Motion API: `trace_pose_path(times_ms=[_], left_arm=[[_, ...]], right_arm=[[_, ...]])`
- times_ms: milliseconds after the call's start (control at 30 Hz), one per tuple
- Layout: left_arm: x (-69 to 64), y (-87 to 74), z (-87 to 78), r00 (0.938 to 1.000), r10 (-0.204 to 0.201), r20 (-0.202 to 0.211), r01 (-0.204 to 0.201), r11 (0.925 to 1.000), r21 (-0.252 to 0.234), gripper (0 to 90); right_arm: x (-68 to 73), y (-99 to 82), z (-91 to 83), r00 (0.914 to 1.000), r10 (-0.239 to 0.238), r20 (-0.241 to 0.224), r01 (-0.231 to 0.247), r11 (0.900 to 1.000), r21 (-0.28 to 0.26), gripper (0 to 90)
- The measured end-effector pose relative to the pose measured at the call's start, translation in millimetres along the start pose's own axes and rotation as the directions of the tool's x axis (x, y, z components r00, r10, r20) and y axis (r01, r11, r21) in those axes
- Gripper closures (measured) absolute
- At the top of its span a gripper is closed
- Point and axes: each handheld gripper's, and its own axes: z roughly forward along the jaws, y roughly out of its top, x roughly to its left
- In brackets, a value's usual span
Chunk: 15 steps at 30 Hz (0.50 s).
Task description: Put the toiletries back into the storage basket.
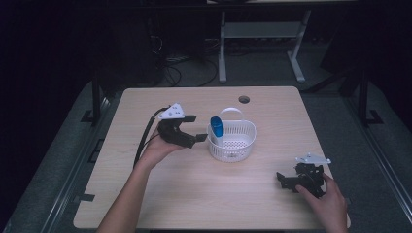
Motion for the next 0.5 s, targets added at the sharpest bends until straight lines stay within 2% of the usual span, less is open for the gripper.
trace_pose_path(times_ms=[300,500], left_arm=[[-0.6,-16.0,-28.4,0.9983,0.0,-0.058,0.002,0.9997,0.025,13.5],[-4.6,-30.6,-48.5,0.9936,0.008,-0.113,-0.002,0.9984,0.057,13.5]], right_arm=[[0.0,0.0,-0.1,1.0,-0.001,0.0,0.001,1.0,0.0,0.0],[0.0,0.0,0.0,1.0,0.001,0.0,-0.001,1.0,0.0,0.0]])
